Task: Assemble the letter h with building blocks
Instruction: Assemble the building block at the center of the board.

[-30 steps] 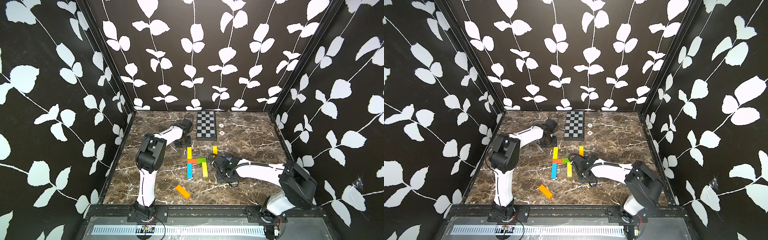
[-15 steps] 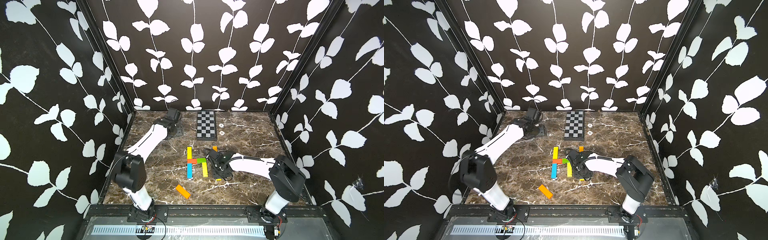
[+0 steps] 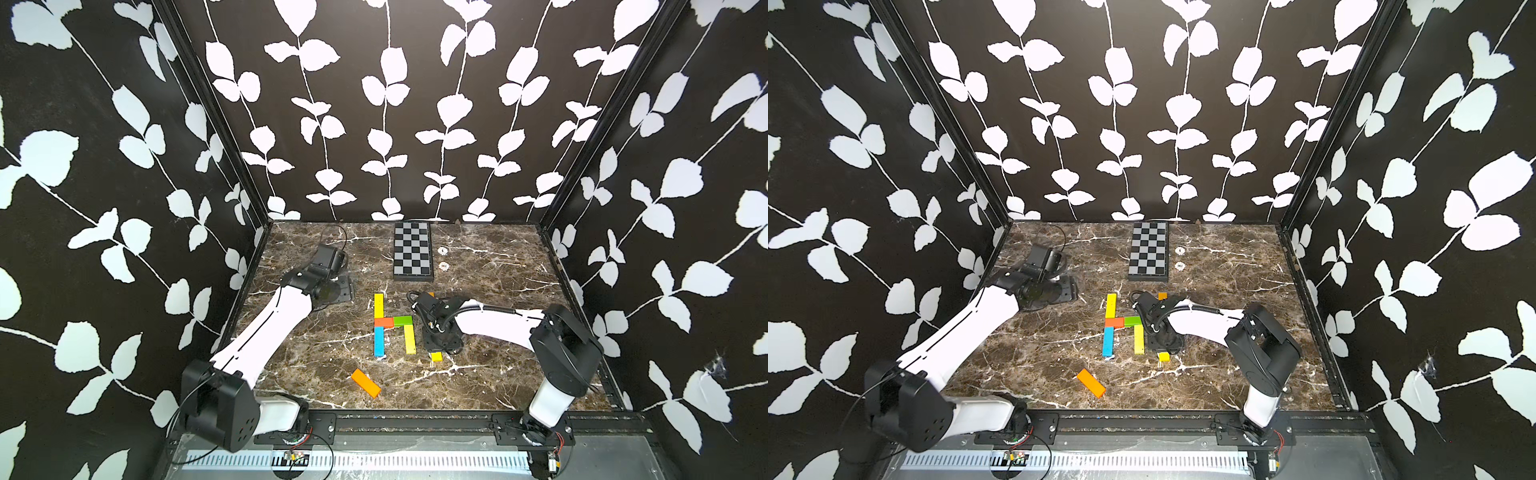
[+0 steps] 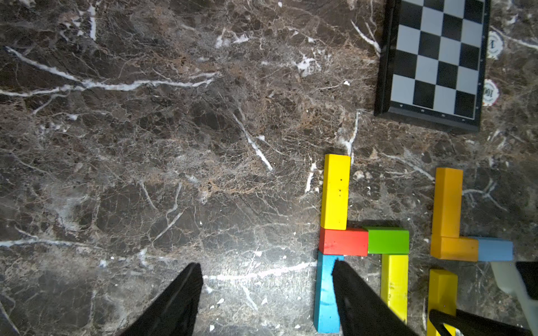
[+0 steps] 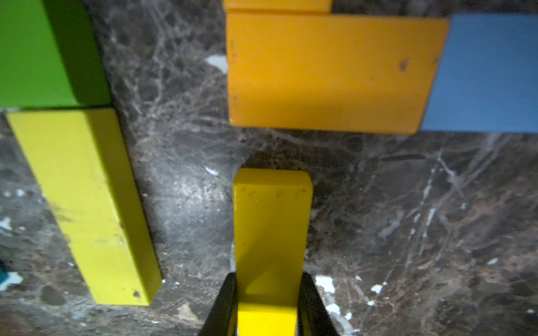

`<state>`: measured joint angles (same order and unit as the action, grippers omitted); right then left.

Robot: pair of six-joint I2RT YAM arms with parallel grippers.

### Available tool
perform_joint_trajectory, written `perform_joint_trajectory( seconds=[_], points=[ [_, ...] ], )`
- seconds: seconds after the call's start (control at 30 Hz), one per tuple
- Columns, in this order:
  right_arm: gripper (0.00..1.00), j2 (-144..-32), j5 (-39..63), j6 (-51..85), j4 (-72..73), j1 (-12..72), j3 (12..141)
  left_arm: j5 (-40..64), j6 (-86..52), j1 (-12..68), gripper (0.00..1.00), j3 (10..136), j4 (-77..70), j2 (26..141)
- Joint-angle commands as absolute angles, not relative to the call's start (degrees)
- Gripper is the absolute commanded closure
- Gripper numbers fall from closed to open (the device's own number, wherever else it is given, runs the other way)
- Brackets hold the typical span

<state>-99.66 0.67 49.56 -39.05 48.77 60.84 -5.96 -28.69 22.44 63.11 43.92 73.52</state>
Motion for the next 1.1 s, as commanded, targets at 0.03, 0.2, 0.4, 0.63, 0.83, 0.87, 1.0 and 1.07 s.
perform_joint_trajectory(
  seconds=[0.03, 0.2, 0.4, 0.63, 0.83, 0.87, 1.0, 1.07],
  points=[
    [0.88, -101.4, -0.1, 49.4, -40.4, 47.6, 62.8, -5.5, -28.3, 22.6, 0.27, 60.8, 45.4, 69.9],
    [0.88, -103.1, -0.2, 48.4, -40.9, 47.2, 64.6, -4.9, -28.4, 22.6, 0.27, 59.9, 45.6, 69.8],
    [0.88, -103.6, -1.2, 48.3, -41.8, 46.9, 65.2, -3.9, -28.5, 22.6, 0.27, 59.4, 45.4, 69.5],
    [0.69, -103.5, -1.4, 48.7, -42.3, 46.6, 65.5, -3.1, -28.3, 22.6, 0.25, 59.4, 46.3, 68.1],
    [0.71, -103.3, -2.1, 49.4, -41.9, 46.4, 65.3, -3.5, -27.9, 22.6, 0.25, 59.2, 47.3, 67.6],
    [0.73, -103.4, -2.3, 49.4, -42.0, 46.4, 65.5, -3.5, -28.1, 22.6, 0.26, 59.2, 47.4, 67.6],
    [0.73, -104.0, -2.0, 49.1, -41.8, 46.2, 65.8, -3.1, -28.3, 22.5, 0.26, 58.7, 47.5, 67.5],
    [0.64, -104.4, -1.3, 48.6, -41.8, 46.2, 66.1, -3.1, -28.3, 22.6, 0.26, 58.7, 47.6, 67.3]
  ],
)
